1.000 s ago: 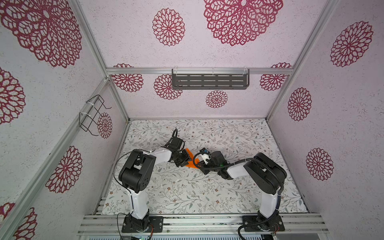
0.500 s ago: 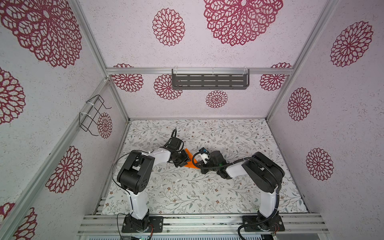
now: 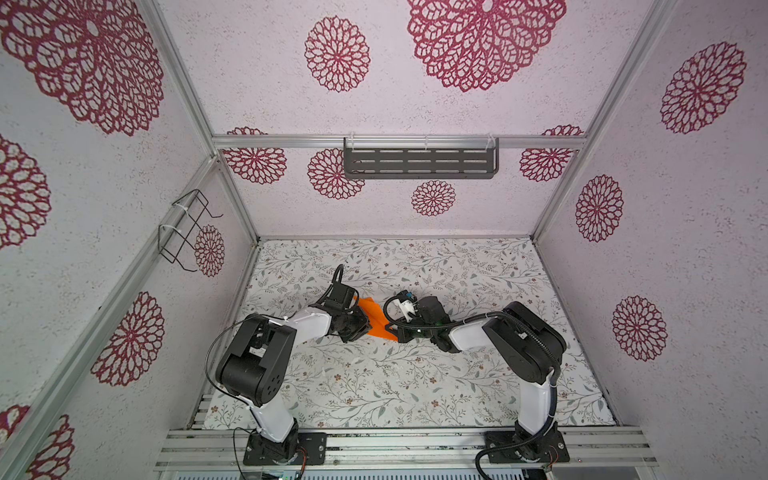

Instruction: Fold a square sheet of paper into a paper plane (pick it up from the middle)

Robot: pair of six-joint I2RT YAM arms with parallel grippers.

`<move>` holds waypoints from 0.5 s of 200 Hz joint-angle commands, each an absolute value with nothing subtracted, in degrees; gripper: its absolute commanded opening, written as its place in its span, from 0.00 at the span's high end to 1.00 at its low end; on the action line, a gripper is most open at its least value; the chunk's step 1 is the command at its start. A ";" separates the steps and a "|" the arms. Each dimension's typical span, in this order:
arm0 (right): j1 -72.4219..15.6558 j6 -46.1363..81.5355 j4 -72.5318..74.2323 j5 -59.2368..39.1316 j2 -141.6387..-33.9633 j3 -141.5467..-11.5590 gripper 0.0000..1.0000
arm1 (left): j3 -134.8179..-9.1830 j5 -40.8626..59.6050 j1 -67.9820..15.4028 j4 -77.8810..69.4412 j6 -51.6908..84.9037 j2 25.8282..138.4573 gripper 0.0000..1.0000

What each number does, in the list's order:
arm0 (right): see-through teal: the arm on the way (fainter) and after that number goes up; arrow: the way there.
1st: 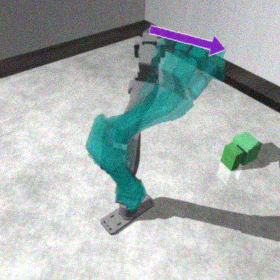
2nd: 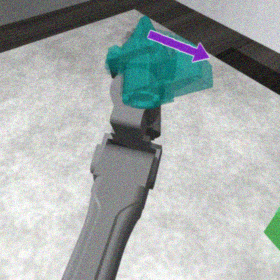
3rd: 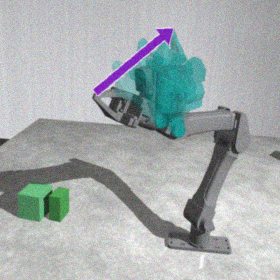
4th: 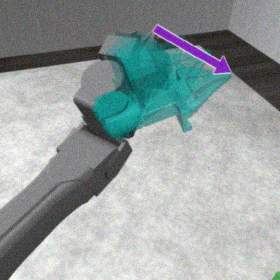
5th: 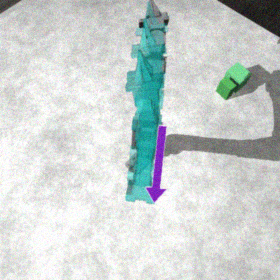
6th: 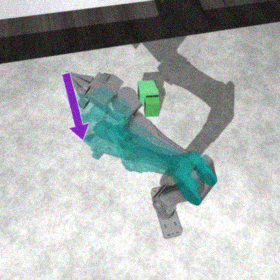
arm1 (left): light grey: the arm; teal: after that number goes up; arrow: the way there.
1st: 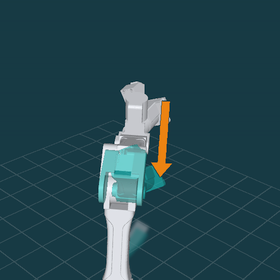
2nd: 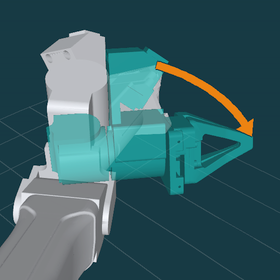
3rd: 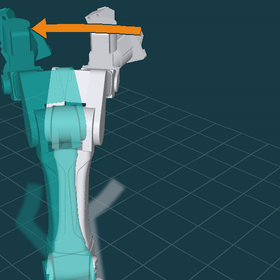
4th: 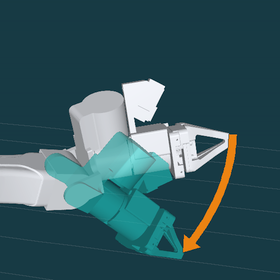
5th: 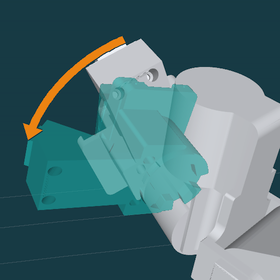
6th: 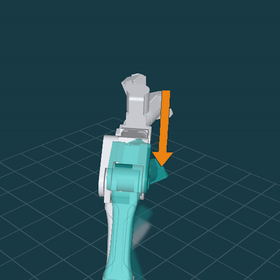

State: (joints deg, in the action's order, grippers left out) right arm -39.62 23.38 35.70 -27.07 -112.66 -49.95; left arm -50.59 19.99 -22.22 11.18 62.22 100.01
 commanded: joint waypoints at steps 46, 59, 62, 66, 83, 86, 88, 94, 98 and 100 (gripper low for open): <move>-38.26 29.90 38.20 -34.97 -115.03 -51.98 1.00 | -51.28 19.00 -21.91 11.76 62.40 102.86 0.85; -38.07 30.64 38.52 -36.11 -115.40 -52.06 1.00 | -51.49 19.14 -21.93 11.72 62.22 103.04 0.85; -38.01 30.86 38.72 -36.26 -115.48 -52.04 1.00 | -51.50 19.16 -21.93 11.72 62.23 103.07 0.85; -37.97 31.25 38.93 -36.51 -115.59 -52.03 1.00 | -51.58 19.16 -21.90 11.75 62.14 103.09 0.85; -37.79 32.27 39.00 -37.50 -116.07 -52.37 1.00 | -51.76 19.25 -21.91 11.67 61.88 102.86 0.85; -37.79 32.44 38.98 -37.53 -116.14 -52.43 1.00 | -51.77 19.33 -21.91 11.64 61.80 102.84 0.85; -37.75 32.54 38.92 -37.55 -116.18 -52.46 1.00 | -51.81 19.33 -21.94 11.63 61.79 102.79 0.85; -37.66 32.88 38.92 -37.62 -116.27 -52.47 1.00 | -51.93 19.41 -21.93 11.56 61.57 102.56 0.85; -37.62 32.95 38.87 -37.64 -116.36 -52.47 1.00 | -52.07 19.49 -21.89 11.51 61.38 102.41 0.85; -37.62 33.02 38.90 -37.62 -116.36 -52.47 1.00 | -52.11 19.51 -21.89 11.47 61.36 102.31 0.85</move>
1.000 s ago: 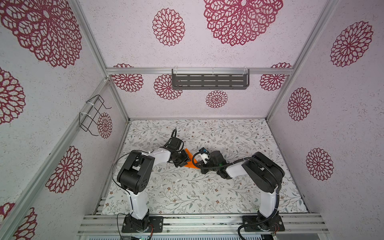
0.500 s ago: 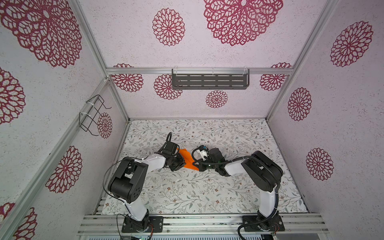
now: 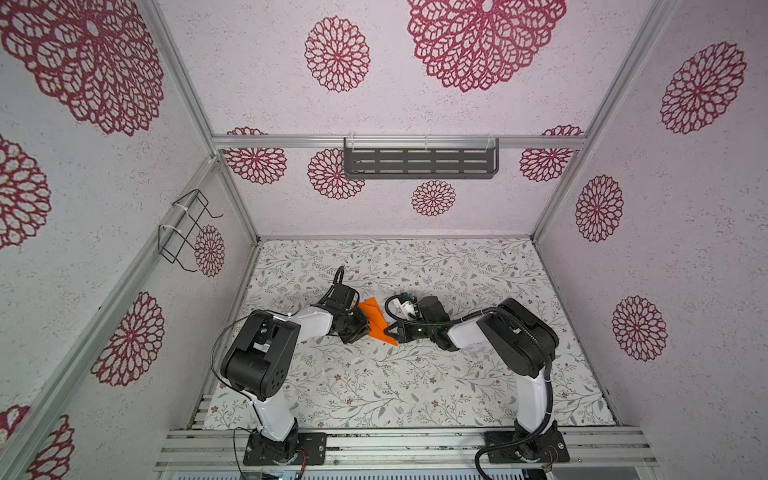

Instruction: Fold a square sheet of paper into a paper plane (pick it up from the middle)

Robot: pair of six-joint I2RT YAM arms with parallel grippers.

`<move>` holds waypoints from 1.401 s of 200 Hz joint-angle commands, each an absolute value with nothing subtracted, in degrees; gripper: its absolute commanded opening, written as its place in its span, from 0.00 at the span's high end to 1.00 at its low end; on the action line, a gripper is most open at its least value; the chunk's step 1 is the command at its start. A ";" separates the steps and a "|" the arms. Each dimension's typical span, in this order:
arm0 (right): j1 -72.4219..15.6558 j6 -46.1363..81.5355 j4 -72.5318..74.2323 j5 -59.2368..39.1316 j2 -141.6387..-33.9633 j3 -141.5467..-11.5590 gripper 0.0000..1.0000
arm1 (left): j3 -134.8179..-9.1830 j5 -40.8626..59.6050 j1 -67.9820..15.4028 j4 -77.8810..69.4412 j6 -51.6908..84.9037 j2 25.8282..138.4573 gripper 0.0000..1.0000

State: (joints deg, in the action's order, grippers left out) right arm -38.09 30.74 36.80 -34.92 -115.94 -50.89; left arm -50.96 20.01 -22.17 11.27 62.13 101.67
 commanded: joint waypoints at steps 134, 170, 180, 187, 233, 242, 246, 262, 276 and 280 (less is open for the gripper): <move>-36.76 35.52 35.53 -41.20 -119.07 -54.58 1.00 | -52.16 24.39 -22.52 1.45 62.45 102.46 0.63; -36.72 35.05 34.29 -41.89 -120.03 -55.15 1.00 | -52.16 23.09 -22.50 3.25 62.40 102.89 0.63; -36.75 34.75 33.65 -41.92 -120.26 -55.44 1.00 | -52.29 22.40 -22.52 4.31 62.40 103.07 0.64; -36.69 34.67 33.37 -41.92 -120.24 -55.46 1.00 | -52.45 21.95 -22.56 5.00 62.48 103.12 0.64; -36.73 33.47 30.37 -41.09 -120.06 -56.24 1.00 | -53.91 20.75 -22.54 7.83 62.84 104.81 0.68; -36.74 33.28 29.97 -41.09 -119.95 -56.42 1.00 | -54.03 20.66 -22.58 8.22 62.88 105.12 0.68; -36.74 33.27 29.97 -41.03 -119.93 -56.43 1.00 | -54.12 20.53 -22.54 8.34 63.01 105.24 0.68; -36.65 33.15 28.90 -40.79 -119.79 -56.81 0.99 | -54.48 20.01 -22.56 9.47 63.19 105.55 0.69; -36.66 33.06 28.44 -40.56 -119.64 -57.04 0.97 | -54.66 19.54 -22.54 10.49 63.43 105.85 0.70; -36.65 33.08 28.35 -40.53 -119.55 -57.04 0.95 | -54.74 19.39 -22.53 10.92 63.58 105.95 0.71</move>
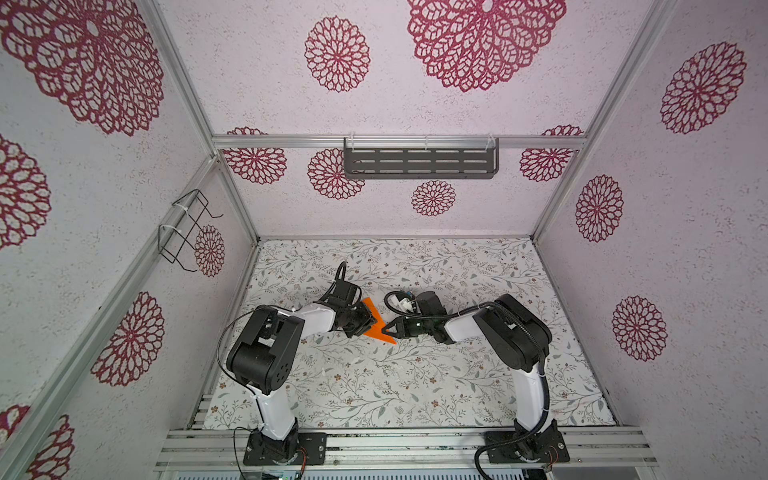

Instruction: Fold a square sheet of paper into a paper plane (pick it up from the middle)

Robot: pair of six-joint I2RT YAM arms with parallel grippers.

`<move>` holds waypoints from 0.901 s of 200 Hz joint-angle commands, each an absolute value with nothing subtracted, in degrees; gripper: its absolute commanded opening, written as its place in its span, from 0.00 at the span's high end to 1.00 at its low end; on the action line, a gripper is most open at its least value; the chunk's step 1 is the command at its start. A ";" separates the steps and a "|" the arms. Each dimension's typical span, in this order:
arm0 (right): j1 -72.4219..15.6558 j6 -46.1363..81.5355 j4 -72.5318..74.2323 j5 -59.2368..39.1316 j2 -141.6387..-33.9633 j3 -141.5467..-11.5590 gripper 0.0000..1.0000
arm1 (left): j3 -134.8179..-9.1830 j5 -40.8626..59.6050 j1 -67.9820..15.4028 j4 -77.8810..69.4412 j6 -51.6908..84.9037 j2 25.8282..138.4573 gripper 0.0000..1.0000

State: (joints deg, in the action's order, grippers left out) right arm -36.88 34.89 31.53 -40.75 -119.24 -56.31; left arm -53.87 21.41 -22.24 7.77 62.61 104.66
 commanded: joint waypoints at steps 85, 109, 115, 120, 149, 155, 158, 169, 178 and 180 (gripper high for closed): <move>-35.55 34.01 28.43 -39.71 -115.58 -56.71 0.79 | -56.01 17.28 -22.16 17.73 64.51 108.33 0.77; -34.69 35.26 31.43 -39.78 -113.76 -55.17 0.74 | -56.27 17.23 -22.09 18.58 64.34 108.93 0.77; -34.50 35.62 31.84 -39.81 -113.20 -54.95 0.73 | -56.45 17.23 -22.14 18.90 64.31 109.15 0.77; -34.39 35.65 32.13 -39.82 -112.85 -54.81 0.72 | -56.49 17.27 -22.14 18.90 64.29 109.24 0.77; -34.28 35.80 33.51 -39.73 -111.06 -54.23 0.71 | -57.62 17.58 -22.13 20.31 63.46 109.99 0.76; -34.30 35.77 33.72 -39.73 -110.84 -54.14 0.72 | -57.78 17.42 -22.14 20.77 63.36 110.04 0.76; -34.28 35.80 33.81 -39.86 -110.66 -54.14 0.73 | -57.83 17.28 -22.15 20.99 63.37 110.04 0.76; -34.28 35.71 34.82 -40.43 -110.30 -53.99 0.76 | -57.98 17.01 -22.09 21.70 63.19 110.12 0.76; -34.43 35.66 35.32 -41.40 -110.32 -54.12 0.79 | -58.09 16.81 -22.13 22.12 63.07 110.21 0.76; -34.49 35.61 35.44 -41.71 -110.37 -54.20 0.80 | -58.10 16.79 -22.14 22.18 63.05 110.21 0.76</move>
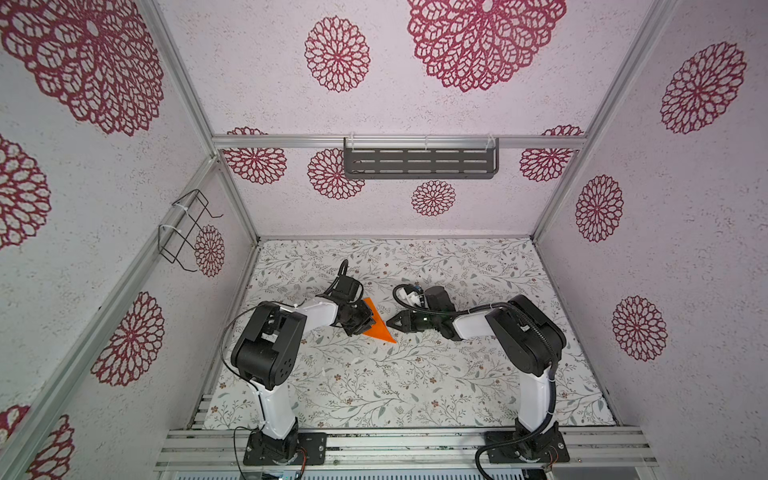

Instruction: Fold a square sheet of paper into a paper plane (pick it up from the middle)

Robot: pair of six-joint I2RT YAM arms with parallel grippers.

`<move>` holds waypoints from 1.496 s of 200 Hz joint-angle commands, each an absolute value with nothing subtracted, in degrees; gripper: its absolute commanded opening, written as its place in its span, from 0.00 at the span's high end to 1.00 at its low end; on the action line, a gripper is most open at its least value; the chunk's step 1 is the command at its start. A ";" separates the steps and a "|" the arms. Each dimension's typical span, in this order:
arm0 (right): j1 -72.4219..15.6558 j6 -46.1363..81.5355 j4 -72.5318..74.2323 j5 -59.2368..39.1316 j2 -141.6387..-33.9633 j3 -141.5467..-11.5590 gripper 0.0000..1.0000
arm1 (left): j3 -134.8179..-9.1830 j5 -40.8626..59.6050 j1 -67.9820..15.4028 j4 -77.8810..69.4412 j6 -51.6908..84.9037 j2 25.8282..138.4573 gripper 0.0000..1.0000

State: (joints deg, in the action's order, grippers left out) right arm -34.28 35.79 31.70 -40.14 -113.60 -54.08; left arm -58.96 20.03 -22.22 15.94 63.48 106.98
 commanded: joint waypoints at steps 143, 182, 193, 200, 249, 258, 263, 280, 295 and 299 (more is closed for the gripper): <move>-36.83 32.07 25.67 -41.19 -116.63 -59.35 0.92 | -59.50 15.25 -22.15 26.62 63.19 111.61 0.79; -36.30 32.82 25.95 -40.33 -117.09 -58.45 0.92 | -59.68 15.03 -22.15 26.95 63.11 111.97 0.80; -36.25 33.03 26.01 -40.17 -117.15 -58.12 0.92 | -59.77 15.13 -22.15 26.98 63.10 111.97 0.80; -36.21 33.13 25.89 -40.08 -117.16 -58.01 0.92 | -59.77 15.12 -22.10 27.07 63.09 111.97 0.80; -36.13 33.14 25.14 -39.63 -117.51 -57.31 0.92 | -60.44 15.73 -22.20 27.18 62.50 114.08 0.77; -36.12 33.11 25.20 -39.58 -117.43 -57.15 0.92 | -60.68 15.85 -22.15 27.39 62.24 114.29 0.77; -36.12 33.12 25.03 -39.63 -117.43 -57.05 0.92 | -60.79 15.90 -22.15 27.55 62.14 114.30 0.76; -36.12 33.04 25.20 -39.81 -117.42 -56.95 0.92 | -60.91 15.93 -22.18 27.73 62.05 114.47 0.77; -36.13 33.00 25.05 -40.08 -117.51 -56.95 0.92 | -60.91 15.73 -22.15 28.01 62.14 114.52 0.78; -36.12 33.04 25.05 -40.08 -117.52 -56.95 0.92 | -60.86 15.69 -22.15 28.13 62.14 114.68 0.78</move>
